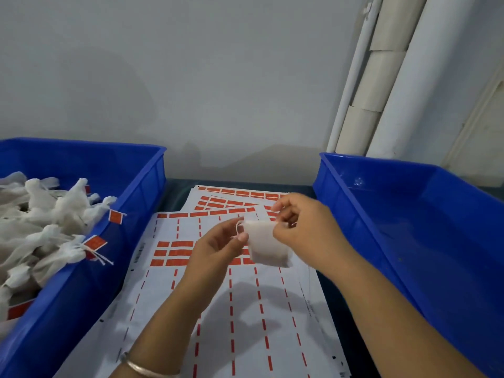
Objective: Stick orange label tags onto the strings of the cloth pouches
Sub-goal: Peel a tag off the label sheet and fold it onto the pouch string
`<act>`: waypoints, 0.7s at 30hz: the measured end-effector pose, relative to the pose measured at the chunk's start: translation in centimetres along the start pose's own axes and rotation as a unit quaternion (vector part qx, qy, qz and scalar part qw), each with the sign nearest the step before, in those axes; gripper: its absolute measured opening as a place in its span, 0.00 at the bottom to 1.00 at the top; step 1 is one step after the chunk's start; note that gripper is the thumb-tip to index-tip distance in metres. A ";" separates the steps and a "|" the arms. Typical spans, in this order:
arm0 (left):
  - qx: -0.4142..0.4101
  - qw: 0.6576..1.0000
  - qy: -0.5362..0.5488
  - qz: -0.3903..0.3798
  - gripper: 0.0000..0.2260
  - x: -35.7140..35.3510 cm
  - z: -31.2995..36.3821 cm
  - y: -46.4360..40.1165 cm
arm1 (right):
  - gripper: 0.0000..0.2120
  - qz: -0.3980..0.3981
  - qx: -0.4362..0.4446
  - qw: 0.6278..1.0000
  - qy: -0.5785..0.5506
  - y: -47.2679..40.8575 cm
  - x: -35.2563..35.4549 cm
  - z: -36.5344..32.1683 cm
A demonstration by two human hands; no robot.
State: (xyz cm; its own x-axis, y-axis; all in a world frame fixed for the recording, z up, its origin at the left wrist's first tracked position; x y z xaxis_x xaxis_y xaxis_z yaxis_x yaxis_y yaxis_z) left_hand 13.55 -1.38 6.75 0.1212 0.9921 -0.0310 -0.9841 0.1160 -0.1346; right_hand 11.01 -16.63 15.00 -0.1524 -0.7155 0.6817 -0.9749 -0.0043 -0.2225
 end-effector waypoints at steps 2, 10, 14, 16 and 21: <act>0.002 0.998 -0.034 0.058 0.08 0.6 -1.0 0.1 | 0.12 -0.008 -0.008 1.000 0.005 0.1 -1.3 1.0; -0.046 0.976 -0.196 0.078 0.10 0.8 -1.3 0.3 | 0.12 0.049 -0.061 0.995 -0.058 1.5 -5.4 5.8; -0.094 0.956 -0.268 0.072 0.07 0.3 -0.9 1.1 | 0.14 0.004 0.043 0.999 -0.028 1.6 -6.6 5.0; -0.123 0.944 -0.299 0.068 0.03 -0.1 -0.5 1.6 | 0.16 0.016 0.080 0.996 -0.042 1.6 -6.7 4.5; -0.173 0.919 -0.348 0.072 0.06 -0.6 0.0 2.3 | 0.17 0.039 0.090 0.991 -0.096 2.0 -7.1 4.7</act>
State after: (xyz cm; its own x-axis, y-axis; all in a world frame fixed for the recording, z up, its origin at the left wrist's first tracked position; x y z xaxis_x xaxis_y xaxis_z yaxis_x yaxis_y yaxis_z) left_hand 11.23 -1.69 6.46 -0.2376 0.7997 0.5514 -0.8682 0.0797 -0.4897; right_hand 10.88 -14.86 6.47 -0.1749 -0.8382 0.5166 -0.9140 -0.0568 -0.4017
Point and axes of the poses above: each hand's wrist, its own y-axis away from the middle knuckle, its own x-axis out of the back of the hand, z = x × y, the point moved 4 cm from there along -y, towards the middle knuckle, and after that the axes turned 2 degrees about -z, right-handed, at the moved point
